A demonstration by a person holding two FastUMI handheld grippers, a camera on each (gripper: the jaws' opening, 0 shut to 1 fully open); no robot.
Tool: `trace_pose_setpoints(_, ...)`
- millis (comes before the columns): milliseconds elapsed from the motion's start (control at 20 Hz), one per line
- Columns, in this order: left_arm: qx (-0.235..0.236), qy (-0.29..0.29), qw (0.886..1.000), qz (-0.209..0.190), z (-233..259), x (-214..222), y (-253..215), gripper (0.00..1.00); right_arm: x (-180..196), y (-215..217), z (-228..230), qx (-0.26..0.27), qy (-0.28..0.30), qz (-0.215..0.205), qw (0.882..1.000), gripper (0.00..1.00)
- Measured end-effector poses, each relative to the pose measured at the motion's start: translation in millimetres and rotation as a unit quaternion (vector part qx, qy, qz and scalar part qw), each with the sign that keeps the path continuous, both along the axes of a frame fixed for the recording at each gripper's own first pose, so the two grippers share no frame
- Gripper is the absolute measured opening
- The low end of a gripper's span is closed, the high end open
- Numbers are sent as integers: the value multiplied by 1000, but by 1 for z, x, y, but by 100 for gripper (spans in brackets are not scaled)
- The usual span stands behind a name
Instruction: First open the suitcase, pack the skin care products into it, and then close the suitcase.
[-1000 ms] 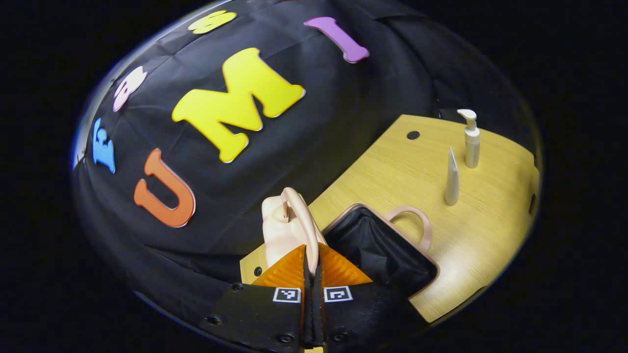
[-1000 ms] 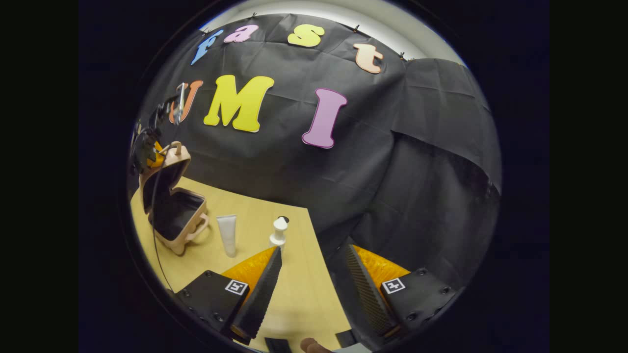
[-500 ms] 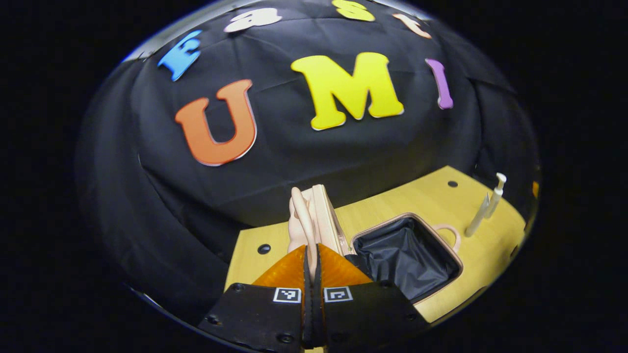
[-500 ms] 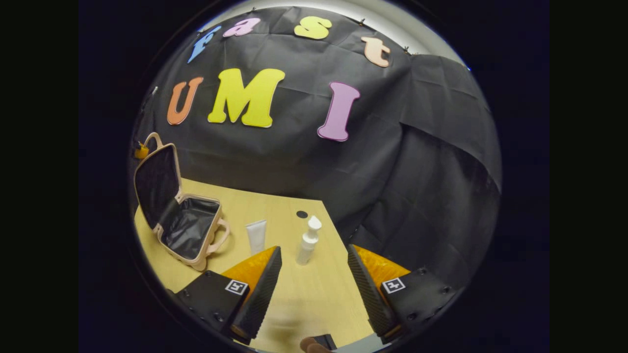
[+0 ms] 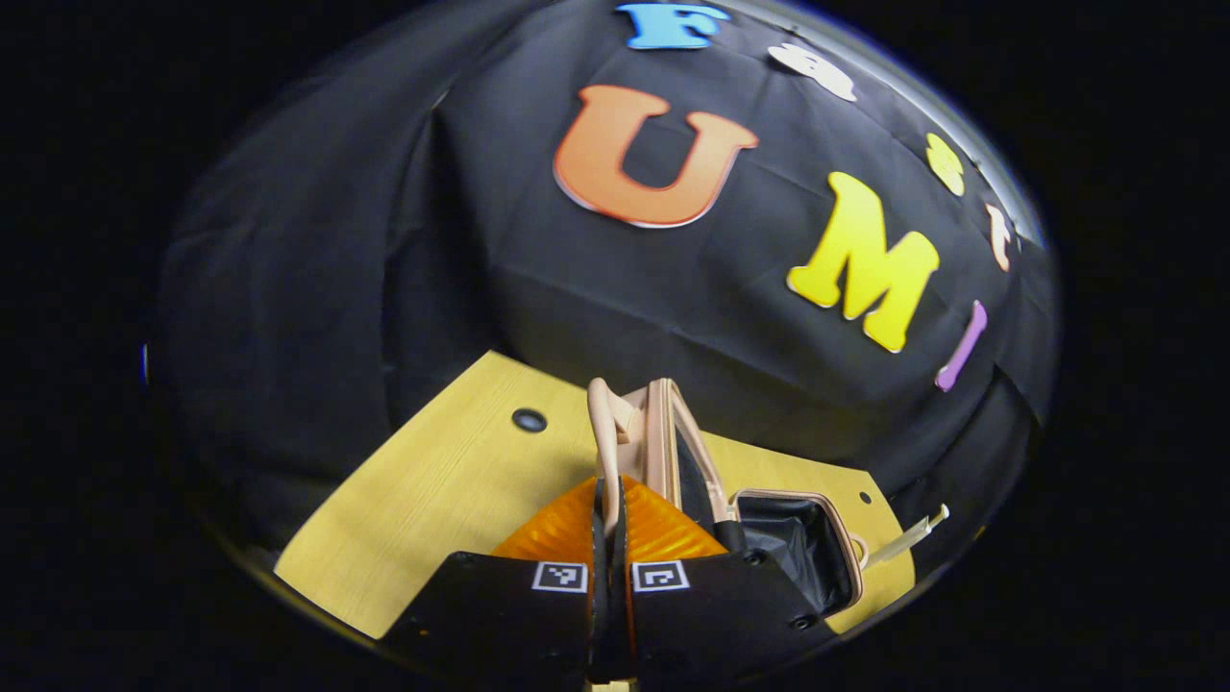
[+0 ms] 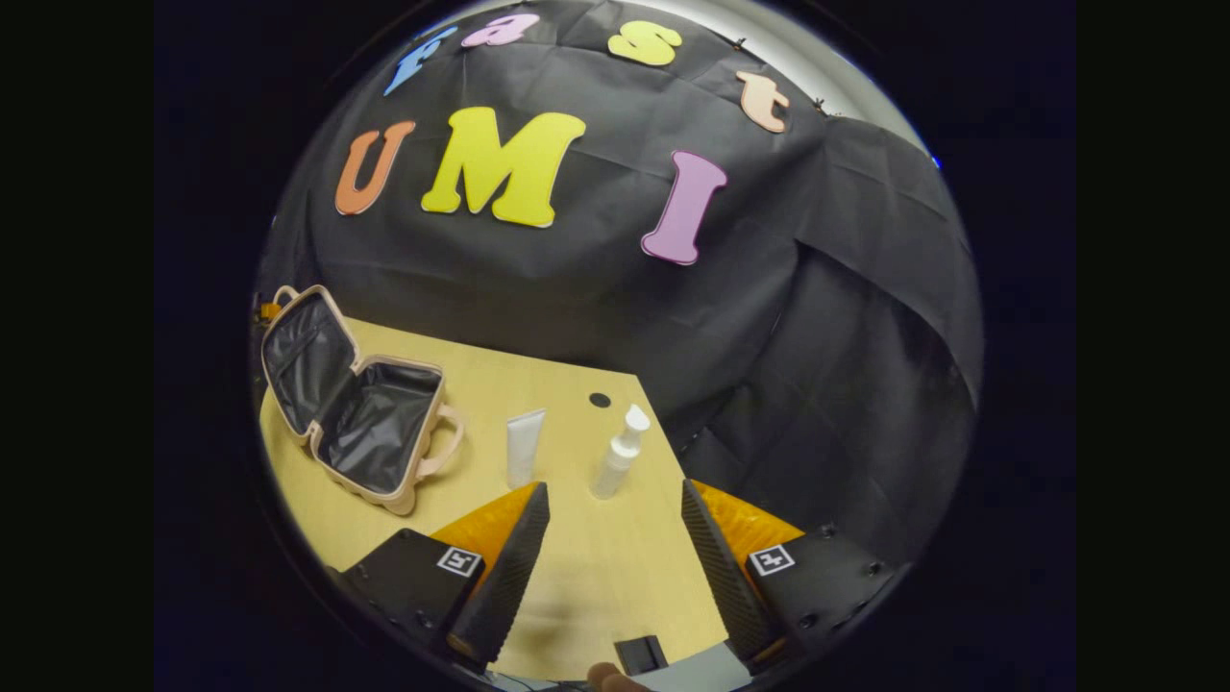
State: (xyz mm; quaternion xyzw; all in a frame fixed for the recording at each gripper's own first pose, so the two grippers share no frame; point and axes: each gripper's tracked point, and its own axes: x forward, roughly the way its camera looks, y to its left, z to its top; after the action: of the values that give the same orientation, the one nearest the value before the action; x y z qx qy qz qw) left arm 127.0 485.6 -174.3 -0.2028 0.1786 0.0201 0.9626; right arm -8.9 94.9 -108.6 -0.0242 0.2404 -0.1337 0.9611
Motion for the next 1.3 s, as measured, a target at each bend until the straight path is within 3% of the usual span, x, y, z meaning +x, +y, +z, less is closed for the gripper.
trace_pose_setpoints(150, -54, 19, 998, 11, -40, -2, 13, 3, -3, -10, -2, 5, 3, -16, 1000, 82)
trace_pose_setpoints(350, -164, 35, 985, 43, -84, 1, 24, 3, -9, -23, -5, -3, 13, -26, 1000, 82)
trace_pose_setpoints(800, -208, 95, 971, 74, -143, 6, 31, 5, -24, -37, -21, -6, 33, -42, 999, 82)
trace_pose_setpoints(900, -203, 101, 969, 96, -146, 4, 40, 12, -25, -38, -21, -4, 31, -42, 999, 82)
trace_pose_setpoints(1050, -181, 118, 969, 122, -151, -7, 46, 54, -25, -41, -24, -7, 29, -38, 999, 82)
trace_pose_setpoints(1300, -163, 105, 971, 138, -119, -28, 38, 72, -15, -48, -35, 3, 23, -19, 1000, 82)
